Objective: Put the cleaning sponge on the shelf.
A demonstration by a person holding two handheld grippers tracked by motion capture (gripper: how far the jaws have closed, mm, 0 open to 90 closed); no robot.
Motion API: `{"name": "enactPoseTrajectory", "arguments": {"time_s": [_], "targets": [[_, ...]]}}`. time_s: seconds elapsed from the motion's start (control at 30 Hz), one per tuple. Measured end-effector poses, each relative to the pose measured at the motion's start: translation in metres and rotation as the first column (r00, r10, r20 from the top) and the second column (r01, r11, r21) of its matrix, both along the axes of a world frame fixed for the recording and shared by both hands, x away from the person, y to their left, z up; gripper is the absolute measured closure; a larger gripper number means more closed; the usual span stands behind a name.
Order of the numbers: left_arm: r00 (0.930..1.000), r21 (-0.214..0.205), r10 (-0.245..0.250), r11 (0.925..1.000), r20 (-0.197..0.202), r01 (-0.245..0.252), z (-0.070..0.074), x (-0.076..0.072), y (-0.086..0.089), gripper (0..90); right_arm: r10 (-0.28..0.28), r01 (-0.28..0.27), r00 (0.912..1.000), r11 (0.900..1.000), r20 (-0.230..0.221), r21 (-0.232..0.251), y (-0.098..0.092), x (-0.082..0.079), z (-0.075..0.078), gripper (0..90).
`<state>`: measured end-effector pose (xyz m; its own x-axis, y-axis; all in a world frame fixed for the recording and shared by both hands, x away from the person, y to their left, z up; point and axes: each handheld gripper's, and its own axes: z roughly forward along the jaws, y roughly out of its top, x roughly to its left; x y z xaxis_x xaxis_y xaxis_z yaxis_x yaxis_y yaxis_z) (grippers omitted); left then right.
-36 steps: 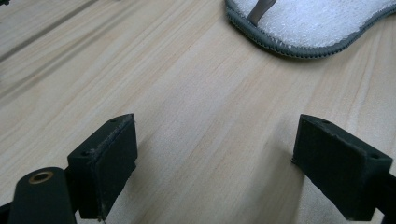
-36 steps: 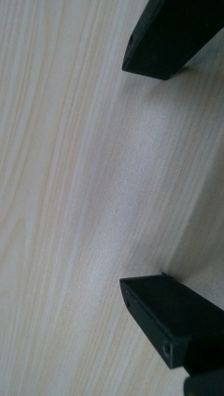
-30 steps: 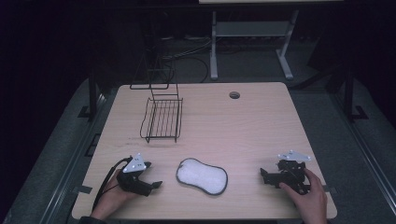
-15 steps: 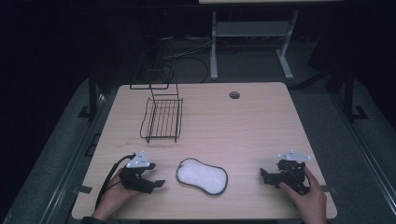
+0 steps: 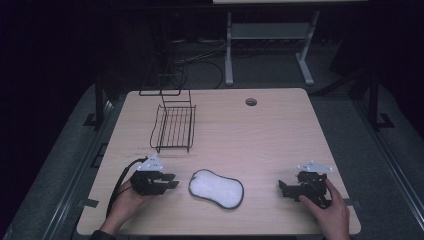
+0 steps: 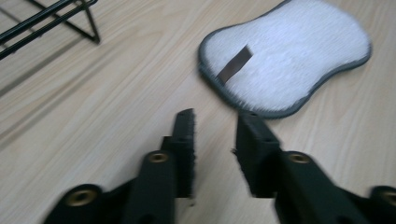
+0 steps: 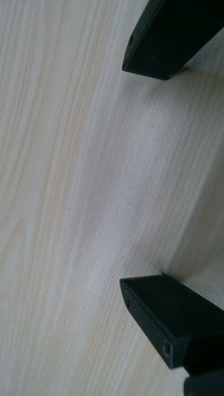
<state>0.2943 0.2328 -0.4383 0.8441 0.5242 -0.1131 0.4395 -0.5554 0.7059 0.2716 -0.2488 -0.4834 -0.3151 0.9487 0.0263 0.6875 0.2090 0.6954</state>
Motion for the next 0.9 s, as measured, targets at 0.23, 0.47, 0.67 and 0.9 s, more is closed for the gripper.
{"name": "enactPoseTrajectory", "arguments": {"time_s": [0.23,0.47,0.67,0.9], "targets": [[0.999,-0.021,-0.044,0.9988,-0.001,0.044,0.01,0.006,-0.011,89.8,0.0,0.0,1.0,1.0,0.0,0.001,0.0,0.0,0.0,0.0],[0.9971,-0.04,-0.076,0.9963,0.004,0.076,0.013,0.013,-0.022,89.8,0.0,0.0,1.0,1.0,0.0,0.0,0.0,0.0,0.0,0.0],[0.9945,-0.043,-0.105,0.9936,0.003,0.105,0.015,0.021,-0.034,89.8,0.0,0.0,1.0,1.0,0.0,0.0,0.0,0.0,0.0,0.0],[0.9912,-0.041,-0.132,0.9903,0.007,0.133,0.016,0.033,-0.053,89.9,0.0,0.0,1.0,1.0,0.0,0.0,0.0,0.0,0.0,0.0]]}}
